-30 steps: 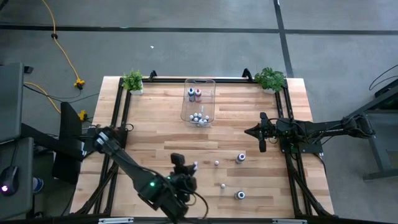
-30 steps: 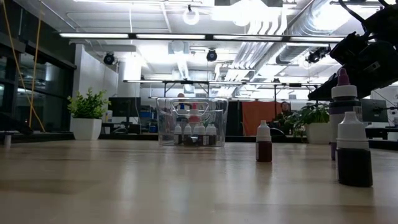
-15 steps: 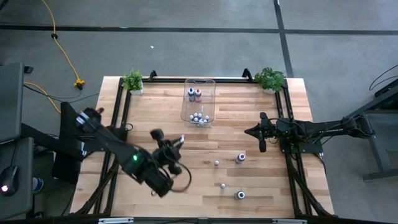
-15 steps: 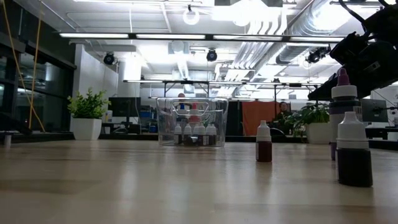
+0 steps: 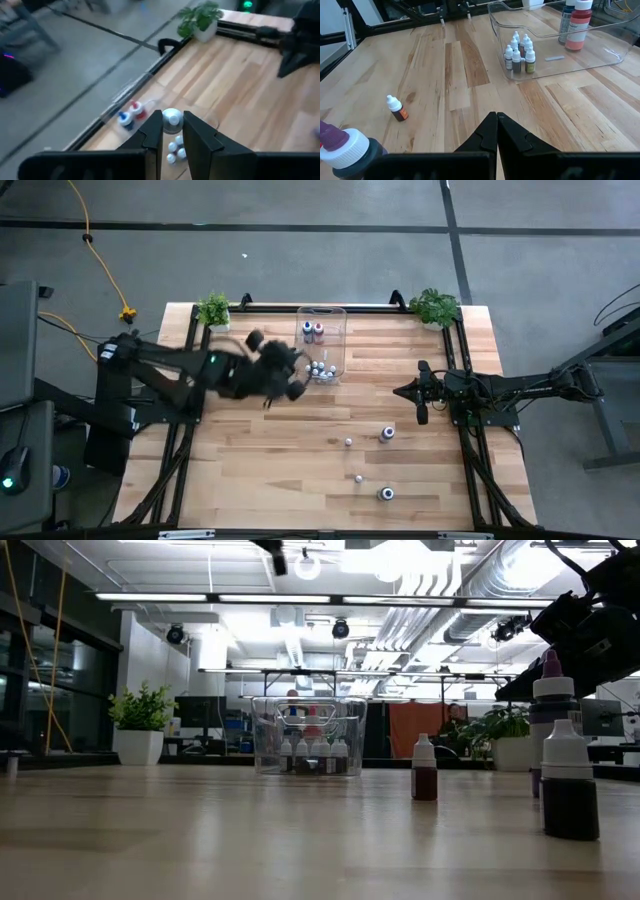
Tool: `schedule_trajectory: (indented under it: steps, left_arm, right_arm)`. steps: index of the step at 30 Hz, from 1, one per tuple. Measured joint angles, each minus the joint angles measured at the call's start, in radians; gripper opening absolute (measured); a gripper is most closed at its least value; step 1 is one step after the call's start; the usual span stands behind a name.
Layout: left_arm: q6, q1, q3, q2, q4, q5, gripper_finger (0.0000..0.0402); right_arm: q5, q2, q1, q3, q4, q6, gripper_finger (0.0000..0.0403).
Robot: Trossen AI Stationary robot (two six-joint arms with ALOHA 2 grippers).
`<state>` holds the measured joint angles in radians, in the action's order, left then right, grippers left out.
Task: Pick & Place food coloring
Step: Put the small purple food coloring into the transparent bin
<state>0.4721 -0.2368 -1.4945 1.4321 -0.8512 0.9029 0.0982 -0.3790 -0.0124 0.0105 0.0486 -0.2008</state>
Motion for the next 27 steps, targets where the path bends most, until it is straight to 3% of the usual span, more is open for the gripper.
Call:
schedule_trajectory:
  steps: [4, 7, 16, 27]
  left_arm:
    - [-0.118, 0.139, -0.001, -0.004, 0.15, -0.193, 0.0051]
    - [-0.124, 0.238, 0.0, -0.003, 0.203, -0.282, 0.0051]
    - [0.05, 0.472, -0.001, 0.001, 0.166, -0.508, 0.0051]
    - [0.112, 0.492, -0.001, 0.118, 0.082, -0.533, 0.0051]
  right_arm:
    - [0.0, 0.0, 0.0, 0.0, 0.0, 0.0, 0.0]
    - [0.0, 0.0, 0.0, 0.0, 0.0, 0.0, 0.0]
    - [0.0, 0.0, 0.0, 0.0, 0.0, 0.0, 0.0]
    - [0.0, 0.0, 0.0, 0.0, 0.0, 0.0, 0.0]
